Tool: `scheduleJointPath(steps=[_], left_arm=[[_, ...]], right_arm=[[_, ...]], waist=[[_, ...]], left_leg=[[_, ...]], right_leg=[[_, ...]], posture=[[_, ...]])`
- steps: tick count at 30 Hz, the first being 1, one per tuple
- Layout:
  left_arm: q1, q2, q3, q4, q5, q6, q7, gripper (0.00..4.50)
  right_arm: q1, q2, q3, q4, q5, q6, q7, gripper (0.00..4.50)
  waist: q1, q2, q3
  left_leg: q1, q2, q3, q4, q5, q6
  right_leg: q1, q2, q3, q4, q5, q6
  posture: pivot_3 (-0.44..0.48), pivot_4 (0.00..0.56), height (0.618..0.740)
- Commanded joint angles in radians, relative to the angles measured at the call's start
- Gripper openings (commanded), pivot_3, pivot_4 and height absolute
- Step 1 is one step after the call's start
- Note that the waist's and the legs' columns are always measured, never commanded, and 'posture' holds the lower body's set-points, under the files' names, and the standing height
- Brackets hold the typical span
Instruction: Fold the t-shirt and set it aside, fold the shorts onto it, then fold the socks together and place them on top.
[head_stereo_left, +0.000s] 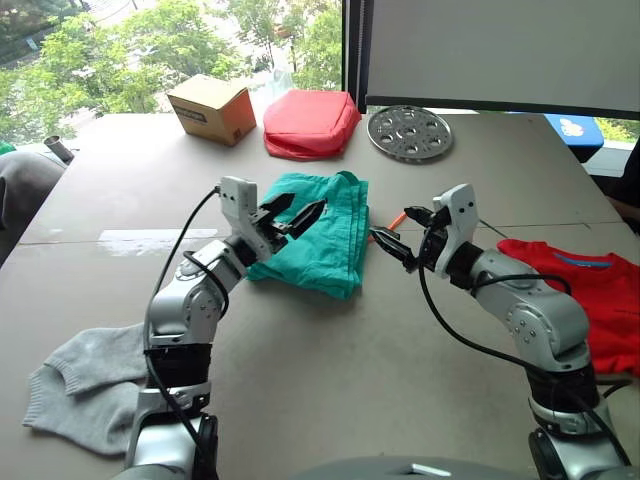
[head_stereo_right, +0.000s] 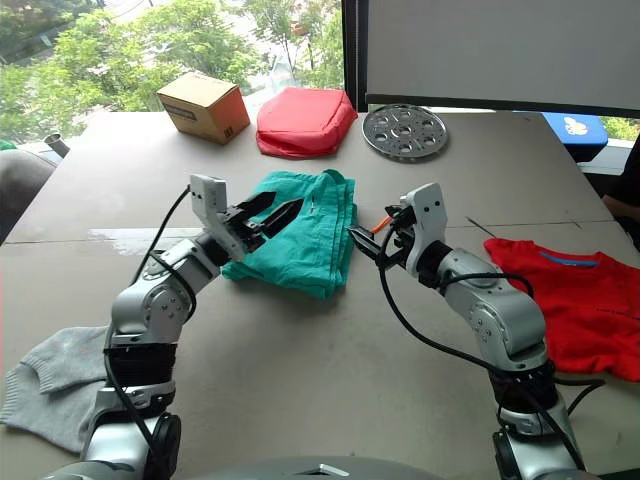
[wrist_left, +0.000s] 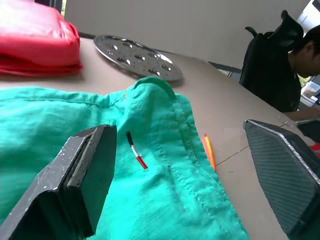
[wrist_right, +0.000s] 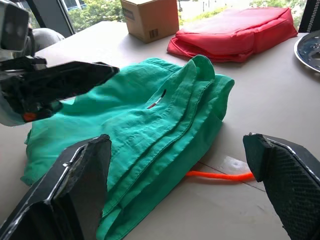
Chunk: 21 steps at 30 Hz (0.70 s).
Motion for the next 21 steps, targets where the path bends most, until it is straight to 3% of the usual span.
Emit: scheduleJointPath(steps=[1,7,11,19,21], left_arm=[[0.136,0.074,0.077,-0.268,-0.114,0.083,-0.01,4.48],[0.53,0.22,0.259,-0.574,-0.203,0.115,-0.088,4.48],[0.76,0.221,0.358,-0.647,-0.176,0.061,-0.134,4.48],[0.961,0.156,0.386,-0.695,-0.113,-0.058,-0.146,4.48],[0.991,0.148,0.391,-0.696,-0.095,-0.082,-0.15,4.48]], right_arm=[[-0.122,0.069,0.037,0.163,-0.047,-0.022,-0.019,4.5],[-0.31,0.195,0.053,0.501,-0.145,-0.105,-0.05,4.5],[-0.408,0.263,0.054,0.723,-0.214,-0.204,-0.072,4.5],[-0.567,0.405,0.03,1.144,-0.283,-0.281,-0.089,4.5],[-0.595,0.422,0.088,1.216,-0.358,-0.279,-0.097,4.5]], waist=[[-0.003,0.001,0.001],[-0.008,0.005,0.003],[-0.014,0.006,0.003],[-0.019,0.006,0.004],[-0.023,0.007,0.003]], left_leg=[[0.0,0.0,0.0,0.0,0.0,0.0],[0.0,-0.001,0.0,-0.001,0.0,0.0],[0.001,-0.001,0.001,-0.002,0.0,-0.001],[0.0,-0.001,0.003,-0.005,0.001,-0.002],[0.001,-0.001,0.004,-0.007,0.001,-0.003]], right_leg=[[0.0,0.0,0.0,0.0,0.0,0.0],[-0.001,0.0,0.001,0.0,0.0,0.0],[-0.002,0.0,0.001,-0.001,0.0,0.0],[-0.005,0.0,0.002,-0.001,0.0,0.0],[-0.006,0.0,0.003,-0.001,0.0,0.0]], posture=[[0.0,0.15,0.739],[0.0,0.15,0.739],[0.0,0.15,0.739],[0.0,0.15,0.739],[0.0,0.15,0.739]])
